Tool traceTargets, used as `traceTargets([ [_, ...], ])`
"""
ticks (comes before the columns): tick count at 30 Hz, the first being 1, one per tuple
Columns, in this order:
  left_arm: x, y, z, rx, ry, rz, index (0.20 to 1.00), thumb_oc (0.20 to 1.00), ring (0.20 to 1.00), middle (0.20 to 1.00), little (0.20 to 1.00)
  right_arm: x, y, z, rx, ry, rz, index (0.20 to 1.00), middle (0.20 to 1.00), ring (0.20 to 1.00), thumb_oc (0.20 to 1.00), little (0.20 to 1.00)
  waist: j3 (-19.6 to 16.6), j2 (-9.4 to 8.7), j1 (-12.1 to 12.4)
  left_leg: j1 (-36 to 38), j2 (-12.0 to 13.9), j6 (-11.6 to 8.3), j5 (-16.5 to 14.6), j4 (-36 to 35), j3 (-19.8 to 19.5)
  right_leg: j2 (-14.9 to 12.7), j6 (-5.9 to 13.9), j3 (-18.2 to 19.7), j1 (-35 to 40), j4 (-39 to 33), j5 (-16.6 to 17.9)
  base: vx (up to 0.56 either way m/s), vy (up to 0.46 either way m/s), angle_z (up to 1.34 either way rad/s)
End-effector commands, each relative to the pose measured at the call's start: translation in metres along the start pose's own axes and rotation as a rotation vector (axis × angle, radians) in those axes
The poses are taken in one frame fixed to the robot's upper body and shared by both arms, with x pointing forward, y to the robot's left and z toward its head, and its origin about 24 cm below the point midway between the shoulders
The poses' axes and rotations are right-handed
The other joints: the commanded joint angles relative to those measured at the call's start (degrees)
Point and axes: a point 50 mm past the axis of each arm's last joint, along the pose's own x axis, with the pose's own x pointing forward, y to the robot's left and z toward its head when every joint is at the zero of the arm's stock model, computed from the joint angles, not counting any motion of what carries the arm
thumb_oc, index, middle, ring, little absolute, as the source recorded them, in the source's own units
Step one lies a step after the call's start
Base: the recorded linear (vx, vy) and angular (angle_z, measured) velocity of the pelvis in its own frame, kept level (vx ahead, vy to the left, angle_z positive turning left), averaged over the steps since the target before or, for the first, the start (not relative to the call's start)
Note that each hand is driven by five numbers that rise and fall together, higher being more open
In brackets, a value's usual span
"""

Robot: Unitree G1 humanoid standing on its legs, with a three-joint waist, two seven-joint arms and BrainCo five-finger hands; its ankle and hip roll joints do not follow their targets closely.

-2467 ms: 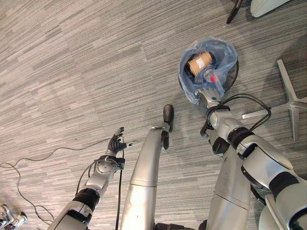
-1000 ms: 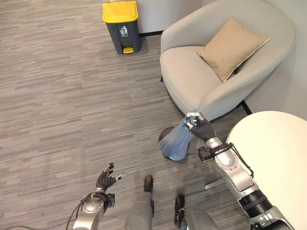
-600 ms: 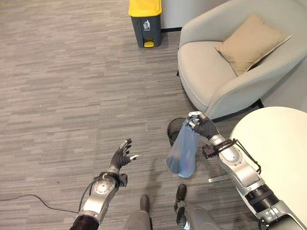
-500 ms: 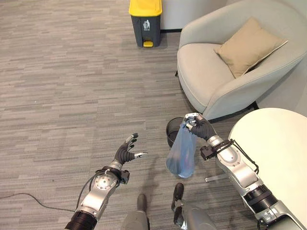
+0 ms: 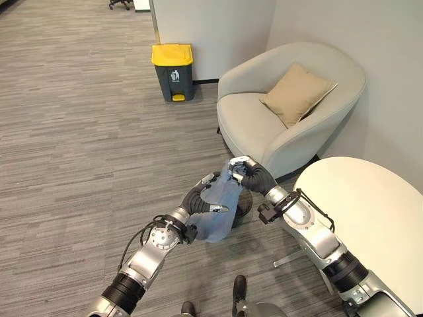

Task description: Gather garbage on tea table into small bin, then transfer packed bag to large trash can.

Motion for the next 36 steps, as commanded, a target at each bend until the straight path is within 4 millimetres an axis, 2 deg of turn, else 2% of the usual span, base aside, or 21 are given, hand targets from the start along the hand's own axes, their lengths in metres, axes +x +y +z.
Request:
traceTargets([
  [1, 0.002, 0.0, 0.0, 0.072, -0.012, 0.016, 1.0, 1.0, 1.0, 1.0, 1.0, 0.028, 0.006, 0.06, 0.067, -0.297, 0.015, 0.2, 0.2, 0.2, 0.2, 0.2, -1.65, -0.55, 1.03, -1.58, 0.2, -1.54, -4.47, 0.97, -2.35, -1.19, 5.73, 2.16, 5.33, 3.75, -13.51, 0.0, 0.0, 0.0],
  [8, -0.001, -0.008, -0.014, 0.086, 0.051, 0.026, 1.0, 1.0, 1.0, 1.0, 1.0, 0.046, 0.029, 0.088, 0.141, -0.405, 0.093, 0.2, 0.2, 0.2, 0.2, 0.2, -2.27, -1.33, 2.46, -1.05, 0.08, -1.33, -4.46, 0.59, -2.45, -1.38, 5.82, 1.85, 6.02, 3.38, -13.29, 0.0, 0.0, 0.0],
  [11, 0.007, -0.011, -0.008, 0.101, 0.03, 0.042, 1.0, 1.0, 1.0, 1.0, 1.0, 0.049, 0.043, 0.097, 0.212, -0.442, 0.143, 0.2, 0.2, 0.2, 0.2, 0.2, -2.5, -1.64, 2.59, -0.96, 0.01, -1.21, -4.29, 0.3, -2.63, -1.55, 5.91, 1.78, 6.04, 3.48, -13.24, 0.0, 0.0, 0.0],
  [15, 0.017, -0.014, 0.0, 0.11, 0.006, 0.06, 1.0, 1.0, 1.0, 1.0, 1.0, 0.05, 0.051, 0.1, 0.264, -0.456, 0.159, 0.2, 0.2, 0.2, 0.2, 0.2, -2.52, -1.68, 2.42, -0.97, -0.08, -1.1, -4.16, 0.09, -2.72, -1.66, 5.99, 1.87, 5.79, 3.74, -13.18, 0.0, 0.0, 0.0],
  [19, 0.035, -0.018, 0.019, 0.113, -0.056, 0.085, 1.0, 1.0, 1.0, 1.0, 1.0, 0.051, 0.063, 0.102, 0.331, -0.466, 0.196, 0.2, 0.2, 0.2, 0.2, 0.2, -2.54, -1.66, 1.76, -0.8, -0.26, -0.91, -4.1, -0.18, -2.51, -1.86, 6.08, 2.1, 5.51, 3.92, -12.89, 0.0, 0.0, 0.0],
  [23, 0.044, -0.021, 0.028, 0.13, -0.083, 0.079, 1.0, 1.0, 1.0, 1.0, 1.0, 0.053, 0.07, 0.104, 0.351, -0.468, 0.221, 0.2, 0.2, 0.2, 0.2, 0.2, -2.66, -1.44, 1.23, -0.68, -0.33, -0.85, -4.02, -0.33, -2.34, -1.85, 6.15, 2.45, 5.4, 3.93, -12.68, 0.0, 0.0, 0.0],
  [24, 0.049, -0.021, 0.032, 0.138, -0.091, 0.084, 0.849, 0.849, 0.849, 0.849, 0.849, 0.054, 0.073, 0.104, 0.355, -0.462, 0.236, 0.2, 0.2, 0.2, 0.2, 0.2, -2.81, -1.35, 0.89, -0.61, -0.35, -0.81, -3.94, -0.52, -2.25, -1.9, 6.17, 2.63, 5.44, 3.85, -12.64, 0.0, 0.0, 0.0],
  [25, 0.053, -0.021, 0.036, 0.139, -0.1, 0.086, 0.47, 0.47, 0.47, 0.47, 0.47, 0.054, 0.073, 0.103, 0.35, -0.46, 0.236, 0.2, 0.2, 0.2, 0.2, 0.2, -2.81, -1.29, 0.73, -0.63, -0.37, -0.81, -3.9, -0.53, -2.23, -1.88, 6.19, 2.68, 5.35, 3.88, -12.63, 0.0, 0.0, 0.0],
  [26, 0.054, -0.017, 0.041, 0.128, -0.123, 0.101, 0.2, 0.2, 0.2, 0.2, 0.2, 0.054, 0.073, 0.103, 0.344, -0.456, 0.244, 0.2, 0.2, 0.2, 0.2, 0.2, -2.83, -1.17, 0.54, -0.57, -0.39, -0.79, -3.89, -0.64, -2.14, -1.95, 6.26, 2.9, 5.32, 3.8, -12.56, 0.0, 0.0, 0.0],
  [31, 0.048, -0.006, 0.045, 0.082, -0.151, 0.146, 0.2, 0.2, 0.2, 0.2, 0.2, 0.051, 0.073, 0.095, 0.332, -0.426, 0.254, 0.2, 0.2, 0.2, 0.2, 0.2, -3.13, -0.92, 0.47, -0.13, -0.46, -0.84, -3.82, -1.09, -2.03, -2.02, 6.3, 2.95, 5.7, 3.4, -12.44, 0.0, 0.0, 0.0],
  [36, 0.037, 0.007, 0.045, 0.039, -0.176, 0.186, 0.2, 0.2, 0.2, 0.2, 0.2, 0.046, 0.064, 0.081, 0.19, -0.372, 0.243, 0.2, 0.2, 0.2, 0.2, 0.2, -3.46, -0.88, 0.66, 0.22, -0.46, -0.89, -3.77, -1.22, -2.22, -2.06, 6.35, 2.71, 6.3, 2.94, -12.44, 0.0, 0.0, 0.0],
])
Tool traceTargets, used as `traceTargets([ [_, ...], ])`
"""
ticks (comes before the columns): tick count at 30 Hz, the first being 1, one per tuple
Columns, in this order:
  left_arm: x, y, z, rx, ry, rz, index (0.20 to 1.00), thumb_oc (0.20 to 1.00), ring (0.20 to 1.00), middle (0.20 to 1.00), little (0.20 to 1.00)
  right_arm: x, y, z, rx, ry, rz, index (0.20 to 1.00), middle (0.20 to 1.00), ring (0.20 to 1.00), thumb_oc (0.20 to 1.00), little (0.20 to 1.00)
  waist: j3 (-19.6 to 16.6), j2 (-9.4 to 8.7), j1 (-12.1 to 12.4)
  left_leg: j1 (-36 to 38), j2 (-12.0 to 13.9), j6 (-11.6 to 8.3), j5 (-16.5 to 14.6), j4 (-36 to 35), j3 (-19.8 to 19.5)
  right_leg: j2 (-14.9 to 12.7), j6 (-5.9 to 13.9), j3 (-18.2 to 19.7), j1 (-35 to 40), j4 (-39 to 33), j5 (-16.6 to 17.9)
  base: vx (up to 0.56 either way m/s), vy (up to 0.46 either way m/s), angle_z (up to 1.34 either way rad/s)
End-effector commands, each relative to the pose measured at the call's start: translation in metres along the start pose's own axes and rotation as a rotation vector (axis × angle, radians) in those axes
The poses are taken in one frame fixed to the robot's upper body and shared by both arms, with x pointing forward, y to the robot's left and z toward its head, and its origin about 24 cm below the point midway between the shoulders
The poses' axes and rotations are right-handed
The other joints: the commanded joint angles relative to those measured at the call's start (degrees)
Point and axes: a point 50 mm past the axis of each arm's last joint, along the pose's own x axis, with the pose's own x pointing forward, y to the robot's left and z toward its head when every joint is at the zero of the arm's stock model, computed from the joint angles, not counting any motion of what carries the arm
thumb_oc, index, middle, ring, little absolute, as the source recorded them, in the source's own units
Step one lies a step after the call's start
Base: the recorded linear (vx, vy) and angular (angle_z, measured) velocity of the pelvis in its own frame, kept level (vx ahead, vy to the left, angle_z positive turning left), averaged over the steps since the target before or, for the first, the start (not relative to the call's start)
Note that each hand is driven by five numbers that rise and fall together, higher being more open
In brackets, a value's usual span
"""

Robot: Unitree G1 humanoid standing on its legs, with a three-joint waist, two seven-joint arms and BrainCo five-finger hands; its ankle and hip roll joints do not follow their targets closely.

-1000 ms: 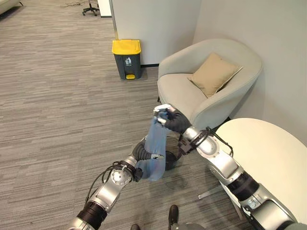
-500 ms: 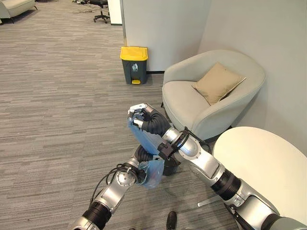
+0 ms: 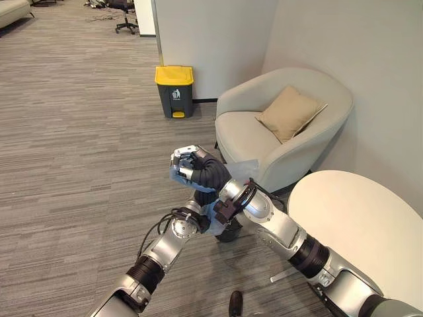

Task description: Gather garbage on tea table into small bin, then transfer packed bag to large trash can.

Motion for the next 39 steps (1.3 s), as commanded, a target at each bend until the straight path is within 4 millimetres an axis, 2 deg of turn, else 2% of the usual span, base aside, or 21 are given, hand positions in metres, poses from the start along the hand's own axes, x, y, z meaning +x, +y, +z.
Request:
traceTargets([
  [1, 0.009, 0.016, 0.029, -0.052, -0.153, 0.068, 0.2, 0.2, 0.2, 0.2, 0.2, 0.013, 0.002, 0.039, -0.111, -0.185, 0.047, 0.2, 0.2, 0.2, 0.2, 0.2, -0.27, 0.73, 0.66, -0.68, -0.42, -0.73, -3.87, -1.36, -2.47, -1.79, 5.95, 2.44, 5.25, 3.41, -12.97, 0.0, 0.0, 0.0],
  [2, 0.007, 0.019, 0.027, -0.063, -0.151, 0.078, 0.2, 0.2, 0.2, 0.2, 0.2, 0.011, 0.0, 0.038, -0.154, -0.176, 0.044, 0.2, 0.2, 0.2, 0.2, 0.2, -0.31, 0.74, 0.73, -0.65, -0.43, -0.74, -3.83, -1.42, -2.54, -1.79, 5.97, 2.42, 5.3, 3.35, -12.99, 0.0, 0.0, 0.0],
  [3, 0.002, 0.025, 0.025, -0.086, -0.147, 0.096, 0.2, 0.2, 0.2, 0.2, 0.2, 0.006, -0.007, 0.037, -0.262, -0.149, 0.034, 0.542, 0.542, 0.542, 0.542, 0.542, -0.41, 0.76, 0.83, -0.55, -0.46, -0.74, -3.84, -1.42, -2.65, -1.76, 6.02, 2.36, 5.45, 3.29, -13.02, 0.01, -0.033, -0.01],
  [4, -0.003, 0.03, 0.023, -0.1, -0.148, 0.114, 0.2, 0.2, 0.2, 0.2, 0.2, 0.001, -0.015, 0.035, -0.363, -0.123, 0.021, 1.0, 1.0, 1.0, 1.0, 1.0, -0.47, 0.81, 0.98, -0.54, -0.48, -0.75, -3.83, -1.39, -2.84, -1.79, 6.03, 2.21, 5.58, 3.29, -13.08, 0.01, -0.038, -0.01],
  [7, -0.012, 0.038, 0.015, -0.13, -0.127, 0.151, 0.2, 0.2, 0.2, 0.2, 0.2, -0.01, -0.028, 0.033, -0.537, -0.074, -0.009, 1.0, 1.0, 1.0, 1.0, 1.0, -0.59, 0.96, 1.24, -0.41, -0.54, -0.75, -3.84, -1.39, -3.12, -1.85, 6.07, 1.84, 5.98, 3.22, -13.22, 0.0, -0.011, 0.0],
  [8, -0.019, 0.044, 0.008, -0.146, -0.1, 0.181, 0.2, 0.2, 0.2, 0.2, 0.2, -0.018, -0.036, 0.031, -0.649, -0.051, -0.041, 1.0, 1.0, 1.0, 1.0, 1.0, -0.67, 1.13, 1.38, -0.36, -0.56, -0.73, -3.85, -1.31, -3.32, -1.94, 6.1, 1.65, 6.19, 3.19, -13.28, 0.0, 0.0, 0.0],
  [9, -0.019, 0.044, 0.008, -0.147, -0.1, 0.181, 0.2, 0.2, 0.2, 0.2, 0.2, -0.018, -0.036, 0.031, -0.649, -0.051, -0.041, 1.0, 1.0, 1.0, 1.0, 1.0, -0.71, 1.14, 1.37, -0.34, -0.56, -0.73, -3.85, -1.32, -3.33, -1.94, 6.1, 1.64, 6.21, 3.2, -13.29, 0.0, 0.0, 0.0],
  [10, -0.029, 0.051, -0.005, -0.145, -0.05, 0.217, 0.2, 0.2, 0.2, 0.2, 0.2, -0.028, -0.045, 0.03, -0.69, -0.026, -0.09, 1.0, 1.0, 1.0, 1.0, 1.0, -0.73, 1.36, 1.34, -0.19, -0.57, -0.67, -3.89, -1.22, -3.48, -1.98, 6.07, 1.65, 6.38, 3.24, -13.38, 0.01, -0.01, 0.04],
  [13, -0.038, 0.056, -0.017, -0.15, 0.001, 0.245, 0.2, 0.2, 0.2, 0.2, 0.2, -0.039, -0.052, 0.026, -0.685, 0.003, -0.14, 1.0, 1.0, 1.0, 1.0, 1.0, -0.76, 1.45, 1.27, -0.12, -0.56, -0.66, -3.89, -1.22, -3.53, -1.98, 6.08, 1.61, 6.47, 3.22, -13.43, 0.0, 0.0, 0.0],
  [17, -0.059, 0.069, -0.042, -0.142, 0.105, 0.294, 0.2, 0.2, 0.2, 0.2, 0.2, -0.072, -0.071, 0.009, -0.648, 0.12, -0.244, 1.0, 1.0, 1.0, 1.0, 1.0, -0.65, 1.62, 1.06, -0.11, -0.55, -0.69, -3.83, -1.1, -3.42, -1.92, 6.1, 1.48, 6.59, 3.1, -13.43, 0.0, 0.0, 0.0],
  [18, -0.066, 0.072, -0.05, -0.138, 0.138, 0.305, 0.2, 0.2, 0.2, 0.2, 0.2, -0.086, -0.076, 0.002, -0.626, 0.171, -0.283, 1.0, 1.0, 1.0, 1.0, 1.0, -0.59, 1.64, 0.99, -0.15, -0.55, -0.7, -3.79, -1.08, -3.43, -1.88, 6.1, 1.43, 6.63, 3.07, -13.46, 0.0, 0.0, 0.0],
  [19, -0.079, 0.079, -0.063, -0.148, 0.194, 0.321, 0.2, 0.2, 0.2, 0.2, 0.2, -0.113, -0.086, -0.014, -0.579, 0.28, -0.35, 1.0, 1.0, 1.0, 1.0, 1.0, -0.36, 1.75, 0.77, -0.24, -0.5, -0.73, -3.75, -0.94, -3.48, -1.92, 6.12, 1.31, 6.54, 3.26, -13.52, 0.0, 0.0, 0.0],
  [24, -0.112, 0.09, -0.096, -0.174, 0.346, 0.339, 0.2, 0.2, 0.2, 0.2, 0.2, -0.186, -0.099, -0.055, -0.434, 0.565, -0.51, 1.0, 1.0, 1.0, 1.0, 1.0, 0.1, 1.97, 0.46, -0.58, -0.56, -0.88, -3.72, -0.56, -3.77, -1.96, 6.08, 0.9, 6.38, 3.48, -13.74, 0.0, 0.0, 0.0],
  [26, -0.128, 0.09, -0.111, -0.196, 0.426, 0.348, 0.2, 0.2, 0.2, 0.2, 0.2, -0.216, -0.1, -0.07, -0.393, 0.678, -0.57, 1.0, 1.0, 1.0, 1.0, 1.0, 0.4, 2.07, 0.38, -0.78, -0.46, -0.98, -3.8, -0.23, -4.04, -1.96, 5.98, 0.61, 6.32, 3.7, -14.04, -0.01, -0.032, 0.01],
  [27, -0.139, 0.089, -0.121, -0.205, 0.479, 0.355, 0.2, 0.2, 0.2, 0.2, 0.2, -0.238, -0.1, -0.08, -0.374, 0.768, -0.616, 1.0, 1.0, 1.0, 1.0, 1.0, 0.69, 2.15, 0.39, -0.95, -0.42, -1.07, -3.93, 0.18, -4.32, -1.92, 5.88, 0.42, 6.33, 3.82, -14.31, 0.0, -0.04, 0.02],
  [29, -0.155, 0.086, -0.133, -0.232, 0.551, 0.374, 0.2, 0.2, 0.2, 0.2, 0.2, -0.265, -0.097, -0.093, -0.336, 0.869, -0.676, 1.0, 1.0, 1.0, 1.0, 1.0, 1.61, 2.11, 0.59, -1.83, -0.31, -1.13, -4.52, 2.06, -4.99, -1.89, 5.59, 0.3, 6.25, 4.16, -14.72, -0.03, -0.062, 0.04],
  [31, -0.165, 0.083, -0.14, -0.265, 0.596, 0.398, 0.2, 0.2, 0.2, 0.2, 0.2, -0.282, -0.093, -0.101, -0.31, 0.932, -0.731, 1.0, 1.0, 1.0, 1.0, 1.0, 3.0, 1.96, 0.86, -3.62, -0.19, -1.17, -5.01, 4.51, -5.89, -1.8, 5.16, 0.07, 5.73, 4.65, -15.07, -0.07, -0.059, 0.21],
  [35, -0.168, 0.079, -0.146, -0.277, 0.63, 0.409, 0.2, 0.2, 0.2, 0.2, 0.2, -0.291, -0.093, -0.103, -0.305, 0.947, -0.784, 1.0, 1.0, 1.0, 1.0, 1.0, 5.12, 1.66, 1.22, -7.42, -0.06, -1.67, -5.1, 7.9, -6.55, -2.16, 4.83, -1.19, 4.19, 5.47, -15.27, -0.1, -0.04, 0.33],
  [36, -0.164, 0.078, -0.147, -0.282, 0.631, 0.406, 0.2, 0.2, 0.2, 0.2, 0.2, -0.293, -0.094, -0.104, -0.319, 0.962, -0.802, 1.0, 1.0, 1.0, 1.0, 1.0, 5.97, 1.52, 1.54, -9.5, -0.04, -2.23, -4.87, 9.39, -6.49, -2.6, 4.64, -2.65, 3.46, 5.73, -15.24, -0.14, -0.017, 0.66],
  [39, -0.15, 0.08, -0.139, -0.278, 0.58, 0.402, 0.2, 0.2, 0.2, 0.2, 0.2, -0.302, -0.097, -0.105, -0.334, 0.987, -0.861, 1.0, 1.0, 1.0, 1.0, 1.0, 7.85, 1.53, 1.18, -13.58, 1.98, -2.45, -5.25, 14.02, -0.96, -4.67, 4.68, -7.6, 2.23, 6.58, -15.56, -0.13, 0.031, 0.66],
])
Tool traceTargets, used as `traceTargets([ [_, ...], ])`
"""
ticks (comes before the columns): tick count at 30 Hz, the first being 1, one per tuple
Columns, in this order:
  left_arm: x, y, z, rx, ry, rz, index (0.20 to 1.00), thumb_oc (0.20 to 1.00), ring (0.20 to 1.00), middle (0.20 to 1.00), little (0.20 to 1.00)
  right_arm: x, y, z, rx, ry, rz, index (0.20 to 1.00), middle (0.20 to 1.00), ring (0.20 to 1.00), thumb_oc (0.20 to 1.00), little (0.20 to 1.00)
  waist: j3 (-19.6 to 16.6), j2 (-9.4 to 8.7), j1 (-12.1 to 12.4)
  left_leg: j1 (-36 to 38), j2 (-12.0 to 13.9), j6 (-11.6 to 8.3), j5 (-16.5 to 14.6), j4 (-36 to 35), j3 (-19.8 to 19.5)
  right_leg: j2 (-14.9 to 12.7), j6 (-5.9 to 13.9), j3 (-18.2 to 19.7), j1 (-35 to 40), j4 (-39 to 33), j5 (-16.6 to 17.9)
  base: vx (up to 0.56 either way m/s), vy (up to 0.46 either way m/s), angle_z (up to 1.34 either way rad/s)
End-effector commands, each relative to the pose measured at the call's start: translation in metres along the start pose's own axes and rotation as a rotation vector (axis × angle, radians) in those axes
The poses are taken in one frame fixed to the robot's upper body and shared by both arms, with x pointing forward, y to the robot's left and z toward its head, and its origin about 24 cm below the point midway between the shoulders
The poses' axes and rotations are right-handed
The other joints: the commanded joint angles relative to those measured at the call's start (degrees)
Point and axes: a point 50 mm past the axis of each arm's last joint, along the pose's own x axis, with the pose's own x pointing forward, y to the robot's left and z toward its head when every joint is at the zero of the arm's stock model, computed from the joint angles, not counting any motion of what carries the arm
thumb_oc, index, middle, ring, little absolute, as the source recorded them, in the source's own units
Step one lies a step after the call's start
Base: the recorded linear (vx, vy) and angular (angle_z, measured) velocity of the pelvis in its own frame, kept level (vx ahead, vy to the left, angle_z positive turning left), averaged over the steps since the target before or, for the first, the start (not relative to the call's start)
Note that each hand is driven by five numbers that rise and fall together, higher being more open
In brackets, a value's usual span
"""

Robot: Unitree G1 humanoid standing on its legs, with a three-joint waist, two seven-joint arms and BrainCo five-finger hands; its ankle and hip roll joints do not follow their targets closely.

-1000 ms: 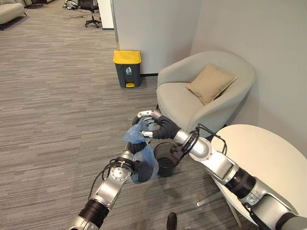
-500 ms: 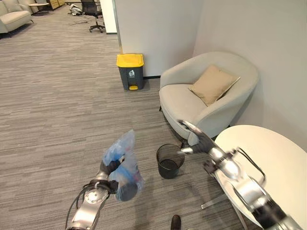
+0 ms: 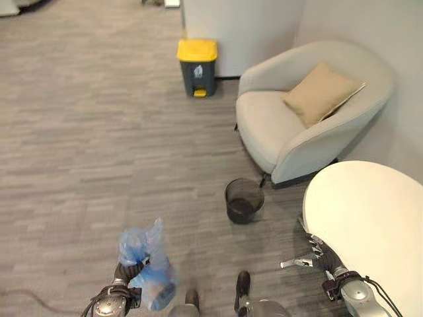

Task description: Gather garbage on tea table into small bin, then transfer packed bag to large trash can.

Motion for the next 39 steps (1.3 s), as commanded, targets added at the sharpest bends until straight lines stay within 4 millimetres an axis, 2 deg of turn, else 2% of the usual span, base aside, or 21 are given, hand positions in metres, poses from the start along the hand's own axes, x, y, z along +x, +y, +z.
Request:
traceTargets([
  [1, 0.009, 0.019, 0.038, -0.027, -0.16, 0.065, 0.2, 0.2, 0.2, 0.2, 0.2, 0.006, -0.009, 0.013, 0.0, -0.067, -0.083, 1.0, 1.0, 1.0, 1.0, 1.0, -1.69, -1.42, -1.09, -4.55, 1.15, -2.03, -5.16, 8.95, 7.7, -4.58, 5.19, -1.55, 3.71, 6.41, -14.26, 0.03, 0.126, 1.01],
  [2, 0.01, 0.018, 0.039, -0.02, -0.163, 0.059, 0.2, 0.2, 0.2, 0.2, 0.2, 0.007, -0.007, 0.011, 0.003, -0.053, -0.085, 1.0, 1.0, 1.0, 1.0, 1.0, -1.82, -1.36, -1.39, -3.84, 1.54, -1.44, -5.99, 8.84, 9.03, -4.89, 5.51, -2.12, 3.73, 7.02, -14.2, 0.08, 0.125, 0.84],
  [5, 0.012, 0.015, 0.04, -0.013, -0.163, 0.051, 0.2, 0.2, 0.2, 0.2, 0.2, 0.007, -0.004, 0.006, 0.008, -0.03, -0.084, 1.0, 1.0, 1.0, 1.0, 1.0, -1.74, -1.56, -1.52, -3.82, 1.37, -0.88, -6.36, 8.6, 9.06, -5.54, 5.85, -2.69, 3.86, 7.88, -14.4, 0.06, 0.117, 0.23],
  [7, 0.016, 0.019, 0.054, 0.013, -0.209, 0.059, 0.2, 0.2, 0.2, 0.2, 0.2, 0.014, 0.009, 0.013, 0.026, -0.038, -0.063, 1.0, 1.0, 1.0, 1.0, 1.0, -0.94, -2.1, -1.08, -3.61, -0.45, 1.37, -7.89, 7.9, 7.88, -8.03, 6.82, -0.91, 1.18, 14.23, -15.06, 0.09, 0.337, 0.11],
  [9, 0.017, 0.02, 0.058, 0.021, -0.221, 0.063, 0.2, 0.2, 0.2, 0.2, 0.2, 0.016, 0.011, 0.014, 0.029, -0.041, -0.058, 1.0, 1.0, 1.0, 1.0, 1.0, -0.71, -2.27, -0.84, -3.3, -1.04, 1.86, -8.29, 7.63, 7.82, -8.53, 7.26, -0.29, 0.34, 16.11, -15.21, 0.09, 0.218, 0.05],
  [10, 0.018, 0.022, 0.064, 0.036, -0.242, 0.064, 0.2, 0.2, 0.2, 0.2, 0.2, 0.018, 0.016, 0.019, 0.033, -0.053, -0.045, 1.0, 1.0, 1.0, 1.0, 1.0, 0.04, -2.49, -0.46, -2.81, -2.01, 2.82, -9.23, 7.95, 7.06, -9.16, 7.85, 1.11, -0.79, 19.73, -15.1, 0.14, 0.217, 0.13],
  [14, 0.02, 0.022, 0.072, 0.041, -0.266, 0.069, 0.2, 0.2, 0.2, 0.2, 0.2, 0.02, 0.019, 0.025, 0.042, -0.071, -0.037, 1.0, 1.0, 1.0, 1.0, 1.0, 1.25, -2.27, -0.83, -0.9, -3.75, 3.7, -9.88, 6.84, 4.84, -6.51, 7.84, 6.23, -5.87, 25.12, -14.17, 0.13, 0.116, 0.15],
  [18, 0.022, 0.018, 0.075, 0.03, -0.272, 0.059, 0.2, 0.2, 0.2, 0.2, 0.2, 0.024, 0.015, 0.033, 0.037, -0.099, -0.044, 1.0, 1.0, 1.0, 1.0, 1.0, 2.54, -1.93, -1.61, 1.63, -5.47, 4.09, -10.77, 4.62, 3.16, -5.55, 7.72, 6.03, -12.11, 20.96, -10.49, 0.21, 0.046, 0.1],
  [21, 0.024, 0.014, 0.075, 0.02, -0.268, 0.054, 0.2, 0.2, 0.2, 0.2, 0.2, 0.023, 0.013, 0.031, 0.027, -0.094, -0.049, 1.0, 1.0, 1.0, 1.0, 1.0, 3.19, -1.87, -2.48, 4.44, -6.65, 3.53, -12.76, 4.18, 1.49, -5.6, 8.43, 3.08, -15.91, 16.52, -8.15, 0.33, -0.029, 0.18],
  [24, 0.023, 0.011, 0.075, 0.034, -0.271, 0.036, 0.2, 0.2, 0.2, 0.2, 0.2, 0.019, 0.013, 0.025, 0.027, -0.078, -0.053, 1.0, 1.0, 1.0, 1.0, 1.0, 2.6, -1.95, -3.23, 5.47, -7.36, 3.05, -14.02, 4.5, -0.45, -5.09, 8.46, 4.46, -14.41, 14.83, -8.56, 0.27, -0.084, 0.34],
  [25, 0.022, 0.009, 0.073, 0.041, -0.268, 0.025, 0.2, 0.2, 0.2, 0.2, 0.2, 0.015, 0.01, 0.018, 0.031, -0.059, -0.065, 1.0, 1.0, 1.0, 1.0, 1.0, 1.51, -1.52, -3.73, 6.66, -6.82, 1.96, -15.3, 4.88, -1.09, -4.55, 7.49, 5.27, -13.19, 14.7, -8.98, 0.39, -0.169, 0.8],
  [27, 0.021, 0.006, 0.069, 0.041, -0.257, 0.015, 0.2, 0.2, 0.2, 0.2, 0.2, 0.012, 0.009, 0.013, 0.042, -0.046, -0.073, 1.0, 1.0, 1.0, 1.0, 1.0, 0.36, -1.17, -4.69, 6.95, -5.11, -0.16, -15.66, 6.12, -0.59, -4.6, 7.0, 4.41, -11.65, 13.81, -9.48, 0.38, -0.2, 1.1],
  [28, 0.02, 0.007, 0.067, 0.044, -0.249, 0.008, 0.2, 0.2, 0.2, 0.2, 0.2, 0.01, 0.009, 0.007, 0.045, -0.029, -0.072, 1.0, 1.0, 1.0, 1.0, 1.0, -0.39, -1.0, -5.15, 6.65, -3.73, -1.69, -13.98, 8.72, -0.53, -3.77, 6.37, 4.06, -9.89, 12.91, -9.99, 0.4, -0.246, 0.85],
  [29, 0.02, 0.005, 0.065, 0.041, -0.242, 0.003, 0.2, 0.2, 0.2, 0.2, 0.2, 0.009, 0.007, 0.006, 0.042, -0.027, -0.076, 1.0, 1.0, 1.0, 1.0, 1.0, -0.74, -1.05, -5.61, 4.85, -2.17, -2.58, -11.79, 14.57, 0.02, -2.69, 5.44, 3.63, -7.54, 11.59, -10.71, 0.29, -0.183, 0.51],
  [30, 0.02, 0.006, 0.066, 0.042, -0.243, 0.003, 0.2, 0.2, 0.2, 0.2, 0.2, 0.009, 0.007, 0.006, 0.043, -0.027, -0.076, 1.0, 1.0, 1.0, 1.0, 1.0, -0.86, -1.24, -5.75, 4.62, -2.38, -2.55, -11.51, 14.49, -0.07, -2.89, 5.44, 3.59, -7.66, 11.4, -10.49, 0.24, -0.139, 0.36],
  [31, 0.02, 0.006, 0.065, 0.039, -0.24, 0.002, 0.2, 0.2, 0.2, 0.2, 0.2, 0.008, 0.006, 0.003, 0.042, -0.017, -0.079, 1.0, 1.0, 1.0, 1.0, 1.0, -1.07, -1.06, -5.83, 4.17, -1.27, -3.27, -9.89, 17.05, 0.32, -1.87, 4.83, 3.5, -6.05, 10.77, -11.25, 0.23, -0.119, 0.16],
  [32, 0.021, 0.004, 0.065, 0.032, -0.238, 0.0, 0.2, 0.2, 0.2, 0.2, 0.2, 0.009, 0.003, 0.004, 0.043, -0.016, -0.089, 1.0, 1.0, 1.0, 1.0, 1.0, -1.02, -1.47, -5.69, 1.94, -0.02, -3.04, -8.38, 20.96, 1.19, -1.29, 3.92, 3.87, -3.96, 9.86, -12.48, 0.23, -0.118, -0.05],
  [33, 0.021, 0.004, 0.065, 0.033, -0.239, 0.0, 0.2, 0.2, 0.2, 0.2, 0.2, 0.009, 0.004, 0.004, 0.044, -0.016, -0.089, 1.0, 1.0, 1.0, 1.0, 1.0, -1.2, -1.71, -5.83, 1.68, -0.31, -2.96, -8.03, 20.76, 1.14, -1.57, 3.94, 3.83, -4.19, 9.74, -12.29, 0.2, -0.09, -0.28],
  [35, 0.022, 0.003, 0.067, 0.026, -0.243, -0.002, 0.2, 0.2, 0.2, 0.2, 0.2, 0.011, -0.002, 0.006, 0.049, -0.023, -0.109, 1.0, 1.0, 1.0, 1.0, 1.0, -0.6, -2.58, -5.21, -2.88, -0.14, -1.61, -10.72, 20.07, 1.75, -1.79, 4.08, 5.0, -1.86, 8.81, -13.41, 0.2, -0.027, -0.32],
  [37, 0.022, 0.003, 0.067, 0.026, -0.243, -0.002, 0.2, 0.2, 0.2, 0.2, 0.2, 0.011, -0.002, 0.006, 0.049, -0.023, -0.109, 1.0, 1.0, 1.0, 1.0, 1.0, -0.58, -2.59, -5.19, -2.85, -0.14, -1.6, -10.74, 20.08, 1.77, -1.79, 4.09, 5.02, -1.84, 8.82, -13.42, 0.12, 0.01, -0.13],
  [39, 0.022, 0.005, 0.068, 0.034, -0.247, 0.003, 0.2, 0.2, 0.2, 0.2, 0.2, 0.011, -0.004, 0.006, 0.051, -0.026, -0.119, 1.0, 1.0, 1.0, 1.0, 1.0, -0.31, -2.96, -4.88, -5.57, -0.27, -1.56, -10.64, 16.86, 2.02, -2.13, 4.42, 5.46, -0.86, 8.44, -13.95, 0.17, 0.05, -0.32],
])
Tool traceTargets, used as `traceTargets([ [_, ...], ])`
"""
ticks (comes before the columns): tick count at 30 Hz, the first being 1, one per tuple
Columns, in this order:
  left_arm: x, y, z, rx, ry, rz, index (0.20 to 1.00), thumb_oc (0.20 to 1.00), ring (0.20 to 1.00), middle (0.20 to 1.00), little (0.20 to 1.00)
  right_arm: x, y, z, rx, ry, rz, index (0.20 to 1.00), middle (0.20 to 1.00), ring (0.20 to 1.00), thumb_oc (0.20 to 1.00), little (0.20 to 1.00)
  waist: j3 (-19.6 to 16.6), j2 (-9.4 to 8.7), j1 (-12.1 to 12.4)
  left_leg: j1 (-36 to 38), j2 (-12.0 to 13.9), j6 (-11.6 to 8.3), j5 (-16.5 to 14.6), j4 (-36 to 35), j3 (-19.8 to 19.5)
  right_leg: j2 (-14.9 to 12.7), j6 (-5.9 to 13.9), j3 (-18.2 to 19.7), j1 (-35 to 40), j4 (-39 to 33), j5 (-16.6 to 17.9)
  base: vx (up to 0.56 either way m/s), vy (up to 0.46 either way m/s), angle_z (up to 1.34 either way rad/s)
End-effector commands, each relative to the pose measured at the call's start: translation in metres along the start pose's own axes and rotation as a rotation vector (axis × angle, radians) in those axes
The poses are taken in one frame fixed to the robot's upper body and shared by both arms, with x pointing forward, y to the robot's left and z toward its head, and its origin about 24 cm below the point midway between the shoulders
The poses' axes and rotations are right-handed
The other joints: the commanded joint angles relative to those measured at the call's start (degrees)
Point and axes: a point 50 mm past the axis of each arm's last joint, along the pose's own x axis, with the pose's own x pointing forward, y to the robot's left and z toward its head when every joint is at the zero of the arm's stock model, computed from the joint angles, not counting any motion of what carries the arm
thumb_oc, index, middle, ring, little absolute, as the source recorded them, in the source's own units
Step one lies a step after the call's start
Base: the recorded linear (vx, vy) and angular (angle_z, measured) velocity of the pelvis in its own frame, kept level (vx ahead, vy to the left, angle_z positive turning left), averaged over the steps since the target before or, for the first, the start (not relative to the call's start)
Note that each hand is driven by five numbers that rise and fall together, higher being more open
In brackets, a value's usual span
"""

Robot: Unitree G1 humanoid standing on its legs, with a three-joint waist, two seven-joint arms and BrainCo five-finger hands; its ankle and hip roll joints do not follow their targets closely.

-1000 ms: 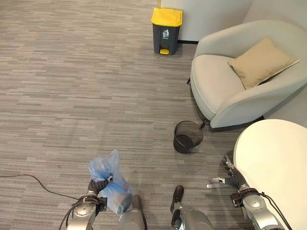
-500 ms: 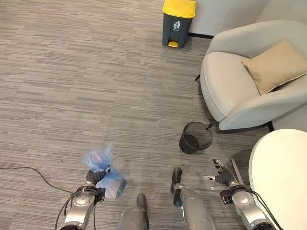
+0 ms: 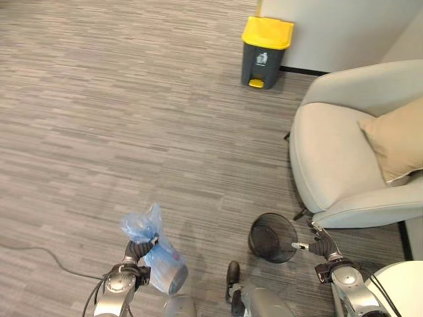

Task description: Gather garbage on tea table into small bin, then transfer packed bag to large trash can.

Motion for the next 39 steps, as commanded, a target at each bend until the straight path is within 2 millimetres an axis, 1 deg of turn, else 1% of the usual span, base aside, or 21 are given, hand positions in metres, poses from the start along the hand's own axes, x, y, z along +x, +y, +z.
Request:
traceTargets([
  [1, 0.001, 0.015, 0.018, 0.028, -0.096, 0.023, 0.2, 0.2, 0.2, 0.2, 0.2, -0.004, -0.009, -0.005, 0.014, -0.004, -0.044, 1.0, 1.0, 1.0, 1.0, 1.0, -0.5, 0.24, -0.13, -2.48, -1.87, 1.82, 1.91, -4.93, 1.46, -5.09, 10.33, 0.62, 0.36, 0.33, -5.94, 0.18, 0.079, -0.18],
  [4, 0.002, 0.016, 0.019, 0.032, -0.101, 0.029, 0.2, 0.2, 0.2, 0.2, 0.2, -0.004, -0.006, -0.01, 0.028, 0.021, -0.054, 1.0, 1.0, 1.0, 1.0, 1.0, -0.12, 0.88, 1.74, -7.5, -1.91, 0.32, 9.92, -11.59, -0.75, -4.09, 10.46, 1.88, 3.44, -0.56, -7.47, 0.27, 0.152, -0.09],
  [6, 0.002, 0.015, 0.02, 0.027, -0.105, 0.03, 0.2, 0.2, 0.2, 0.2, 0.2, -0.003, -0.005, -0.012, 0.034, 0.033, -0.059, 1.0, 1.0, 1.0, 1.0, 1.0, -0.23, 1.12, 2.47, -8.54, -1.94, 0.06, 11.34, -12.5, -1.17, -3.88, 10.54, 2.78, 4.47, -0.3, -8.36, 0.28, 0.208, -0.25],
  [9, -0.001, 0.015, 0.016, 0.028, -0.092, 0.025, 0.2, 0.2, 0.2, 0.2, 0.2, -0.003, -0.001, -0.01, 0.026, 0.029, -0.045, 1.0, 1.0, 1.0, 1.0, 1.0, -1.12, 1.29, 2.73, -6.45, -2.5, 1.26, 9.53, -12.68, -1.76, -5.16, 11.59, 4.31, 6.04, 1.11, -9.59, 0.34, 0.307, -0.59],
  [11, -0.002, 0.019, 0.015, 0.04, -0.089, 0.033, 0.2, 0.2, 0.2, 0.2, 0.2, 0.001, 0.008, -0.003, 0.036, 0.012, -0.017, 1.0, 1.0, 1.0, 1.0, 1.0, -1.57, 0.31, 3.62, -5.56, -3.14, 2.95, 7.28, -10.88, -0.44, -7.03, 12.66, 6.08, 5.95, 3.99, -10.25, 0.36, 0.356, -0.71],
  [15, 0.001, 0.029, 0.023, 0.045, -0.107, 0.074, 0.2, 0.2, 0.2, 0.2, 0.2, 0.007, 0.017, 0.011, 0.062, -0.025, 0.007, 1.0, 1.0, 1.0, 1.0, 1.0, -0.76, -0.7, 4.53, -2.57, -3.92, 6.19, 3.56, -9.82, 2.03, -8.11, 13.96, 6.91, -0.53, 15.11, -7.17, 0.2, 0.194, -0.49],
  [16, 0.001, 0.029, 0.023, 0.045, -0.107, 0.074, 0.2, 0.2, 0.2, 0.2, 0.2, 0.007, 0.017, 0.011, 0.062, -0.025, 0.007, 1.0, 1.0, 1.0, 1.0, 1.0, -0.75, -0.72, 4.59, -2.52, -3.93, 6.2, 3.52, -9.83, 2.1, -8.12, 13.97, 7.0, -0.58, 15.24, -7.24, 0.37, 0.219, -0.42],
  [17, 0.001, 0.032, 0.024, 0.039, -0.111, 0.085, 0.2, 0.2, 0.2, 0.2, 0.2, 0.01, 0.018, 0.015, 0.059, -0.036, 0.016, 1.0, 1.0, 1.0, 1.0, 1.0, 0.05, -0.51, 3.97, 0.33, -4.54, 6.56, 2.05, -11.26, 2.79, -8.09, 13.69, 4.63, -4.95, 13.25, -5.17, 0.2, 0.091, -0.39],
  [21, 0.001, 0.031, 0.024, 0.029, -0.109, 0.087, 0.2, 0.2, 0.2, 0.2, 0.2, 0.012, 0.016, 0.018, 0.049, -0.042, 0.018, 1.0, 1.0, 1.0, 1.0, 1.0, 0.8, -0.34, 3.48, 2.84, -5.25, 6.85, 0.61, -12.13, 2.95, -8.21, 13.92, 2.66, -7.68, 10.1, -2.94, 0.24, 0.056, -0.3],
  [22, 0.002, 0.032, 0.023, 0.025, -0.106, 0.093, 0.2, 0.2, 0.2, 0.2, 0.2, 0.013, 0.016, 0.019, 0.042, -0.042, 0.02, 1.0, 1.0, 1.0, 1.0, 1.0, 1.13, -0.38, 2.94, 5.0, -5.95, 6.86, -0.73, -12.85, 2.96, -8.72, 14.39, 0.76, -10.29, 6.36, -1.2, 0.36, 0.009, -0.05],
  [24, 0.002, 0.03, 0.02, 0.014, -0.094, 0.09, 0.2, 0.2, 0.2, 0.2, 0.2, 0.012, 0.016, 0.017, 0.031, -0.035, 0.026, 1.0, 1.0, 1.0, 1.0, 1.0, 1.58, -0.08, 2.04, 9.26, -6.58, 6.21, -2.8, -14.02, 1.98, -8.54, 15.15, -2.18, -12.8, 1.52, 0.69, 0.68, -0.066, 0.05],
  [26, 0.001, 0.025, 0.02, 0.017, -0.096, 0.068, 0.2, 0.2, 0.2, 0.2, 0.2, 0.007, 0.014, 0.008, 0.032, -0.008, 0.022, 1.0, 1.0, 1.0, 1.0, 1.0, 0.79, 0.25, 1.28, 13.61, -6.94, 5.04, -5.67, -14.93, 0.2, -8.62, 14.88, -2.14, -11.83, 0.36, 1.45, 0.67, -0.151, 0.19],
  [28, 0.0, 0.023, 0.018, 0.014, -0.092, 0.058, 0.2, 0.2, 0.2, 0.2, 0.2, 0.004, 0.012, 0.001, 0.034, 0.011, 0.012, 1.0, 1.0, 1.0, 1.0, 1.0, -0.54, 0.74, 0.36, 15.32, -5.28, 3.37, -5.4, -14.61, -0.3, -8.34, 13.43, -1.79, -11.16, 2.46, 1.13, 0.47, -0.203, 0.73],
  [29, -0.002, 0.02, 0.014, 0.013, -0.082, 0.047, 0.2, 0.2, 0.2, 0.2, 0.2, 0.002, 0.01, -0.003, 0.038, 0.022, 0.003, 1.0, 1.0, 1.0, 1.0, 1.0, -1.44, 1.66, 0.1, 14.48, -3.1, 1.44, -3.41, -11.43, -0.32, -7.9, 12.54, -2.97, -10.16, 3.27, 0.09, 0.37, -0.209, 0.71],
  [30, -0.002, 0.02, 0.014, 0.014, -0.082, 0.048, 0.2, 0.2, 0.2, 0.2, 0.2, 0.002, 0.01, -0.002, 0.038, 0.022, 0.003, 1.0, 1.0, 1.0, 1.0, 1.0, -1.66, 1.42, -0.11, 14.13, -3.37, 1.49, -3.11, -11.5, -0.48, -8.19, 12.55, -3.04, -10.4, 3.12, 0.29, 0.35, -0.229, 0.69],
  [32, -0.003, 0.017, 0.013, 0.006, -0.075, 0.032, 0.2, 0.2, 0.2, 0.2, 0.2, 0.0, 0.005, -0.005, 0.048, 0.026, -0.014, 1.0, 1.0, 1.0, 1.0, 1.0, -2.14, 1.94, -0.31, 12.1, -0.94, -0.25, 1.21, -3.65, -0.64, -6.47, 10.83, -3.66, -7.95, 3.13, -1.54, 0.25, -0.18, 0.48],
  [33, -0.003, 0.017, 0.013, 0.006, -0.075, 0.032, 0.2, 0.2, 0.2, 0.2, 0.2, 0.0, 0.005, -0.005, 0.048, 0.026, -0.014, 1.0, 1.0, 1.0, 1.0, 1.0, -2.16, 2.01, -0.35, 12.0, -0.86, -0.28, 1.11, -3.47, -0.7, -6.41, 10.8, -3.72, -7.94, 3.11, -1.54, 0.3, -0.188, 0.3],
  [34, -0.002, 0.016, 0.013, -0.009, -0.077, 0.035, 0.2, 0.2, 0.2, 0.2, 0.2, 0.001, 0.003, -0.005, 0.051, 0.026, -0.023, 1.0, 1.0, 1.0, 1.0, 1.0, -2.32, 1.89, -0.29, 10.12, 0.61, -0.55, 4.15, 1.79, -0.05, -5.37, 9.43, -4.33, -5.93, 2.76, -3.32, 0.28, -0.17, 0.04],
  [35, 0.0, 0.015, 0.015, -0.012, -0.078, 0.035, 0.2, 0.2, 0.2, 0.2, 0.2, 0.001, 0.002, -0.006, 0.046, 0.029, -0.027, 1.0, 1.0, 1.0, 1.0, 1.0, -1.97, 1.45, -0.03, 8.11, 0.88, 0.3, 4.08, 4.52, 0.07, -5.12, 8.79, -4.01, -4.88, 2.69, -4.23, 0.47, -0.231, -0.14],
  [36, 0.001, 0.013, 0.015, -0.019, -0.073, 0.033, 0.2, 0.2, 0.2, 0.2, 0.2, 0.004, -0.001, -0.003, 0.053, 0.022, -0.038, 1.0, 1.0, 1.0, 1.0, 1.0, -1.34, 0.86, 0.7, 4.42, -0.53, 1.85, 1.97, 4.02, 0.22, -4.86, 8.71, -3.15, -2.88, 2.54, -5.71, 0.35, -0.121, -0.32],
  [39, 0.0, 0.012, 0.012, -0.02, -0.068, 0.036, 0.2, 0.2, 0.2, 0.2, 0.2, 0.004, -0.004, -0.003, 0.051, 0.024, -0.047, 1.0, 1.0, 1.0, 1.0, 1.0, -0.59, 0.14, 1.71, -0.36, -1.64, 2.82, -1.02, 0.79, 1.45, -5.55, 9.34, -2.73, -0.61, 2.1, -7.38, 0.28, -0.023, -0.31],
])
